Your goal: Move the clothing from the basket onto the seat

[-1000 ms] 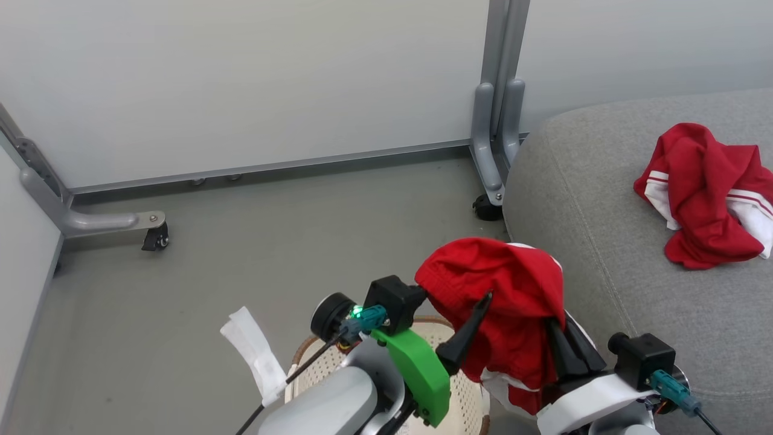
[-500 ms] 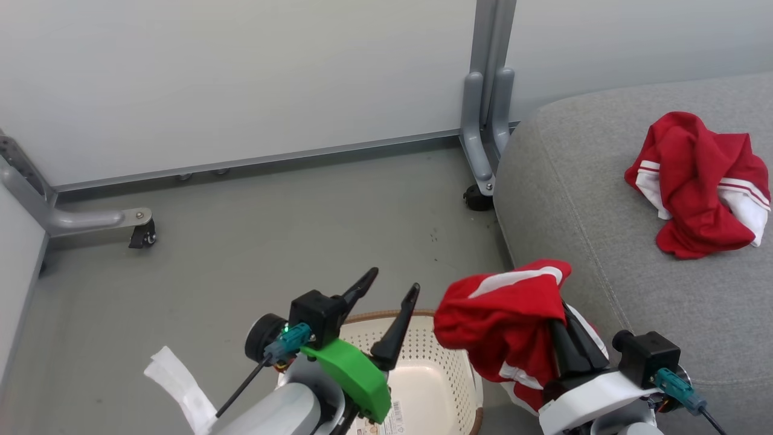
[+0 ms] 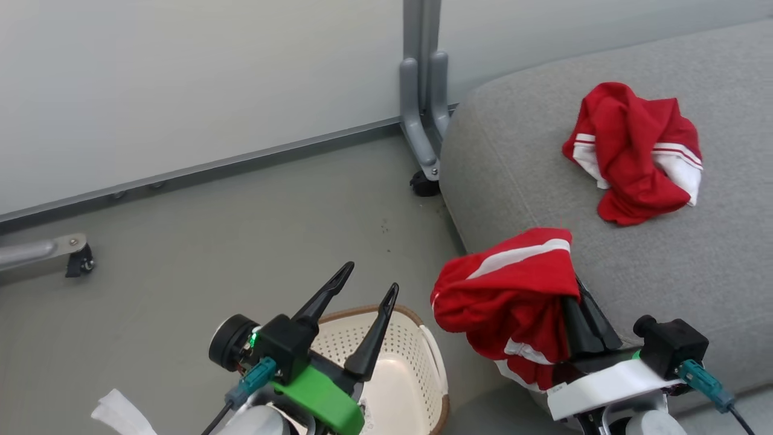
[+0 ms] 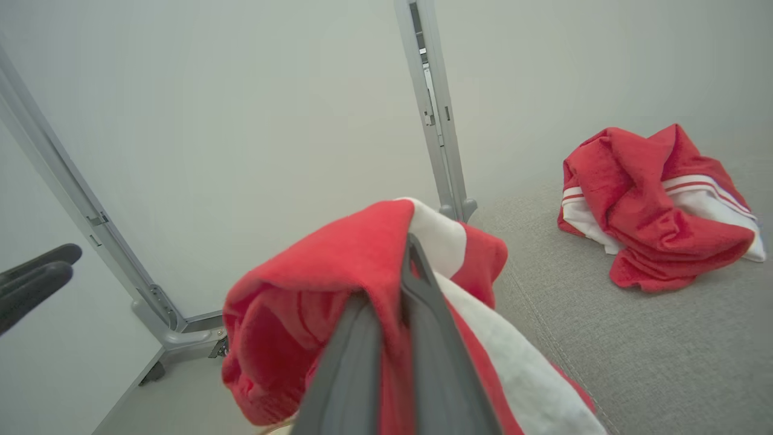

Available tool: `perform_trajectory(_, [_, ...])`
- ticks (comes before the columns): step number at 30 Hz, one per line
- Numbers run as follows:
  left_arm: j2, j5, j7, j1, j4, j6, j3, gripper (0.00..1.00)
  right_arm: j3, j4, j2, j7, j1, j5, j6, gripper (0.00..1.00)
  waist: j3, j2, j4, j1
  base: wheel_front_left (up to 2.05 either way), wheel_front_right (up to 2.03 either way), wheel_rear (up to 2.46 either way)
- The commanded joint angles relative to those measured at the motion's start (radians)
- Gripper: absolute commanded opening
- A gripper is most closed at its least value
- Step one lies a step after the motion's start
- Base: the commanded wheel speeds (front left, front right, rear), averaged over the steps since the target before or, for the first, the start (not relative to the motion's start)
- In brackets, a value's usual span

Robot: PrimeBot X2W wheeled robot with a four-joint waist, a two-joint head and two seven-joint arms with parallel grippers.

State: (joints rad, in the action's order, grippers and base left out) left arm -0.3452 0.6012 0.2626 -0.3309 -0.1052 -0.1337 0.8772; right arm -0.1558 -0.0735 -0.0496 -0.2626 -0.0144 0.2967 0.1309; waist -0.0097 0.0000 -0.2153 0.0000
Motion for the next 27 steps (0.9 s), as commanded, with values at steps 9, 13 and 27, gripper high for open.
perform_trajectory(9, [-0.076,-0.078,0.002,0.111,0.058,0.097,-0.063,1.00,0.006,0.085,-0.003,-0.003,-0.027,0.025,0.000,0.00,0.087,0.0000,-0.235,0.0000,0.00,0.00,0.00])
perform_trajectory(13, [-0.097,-0.103,0.002,0.140,0.044,0.112,-0.071,1.00,0.010,0.099,-0.002,-0.003,-0.050,0.034,0.000,0.00,0.107,0.0000,-0.300,0.0000,0.00,0.00,0.00])
perform_trajectory(27, [-0.073,-0.131,-0.015,0.064,0.012,0.190,-0.030,1.00,0.093,0.141,-0.001,-0.003,-0.070,0.089,0.000,0.00,0.206,0.0000,-0.349,0.0000,0.00,0.00,0.00])
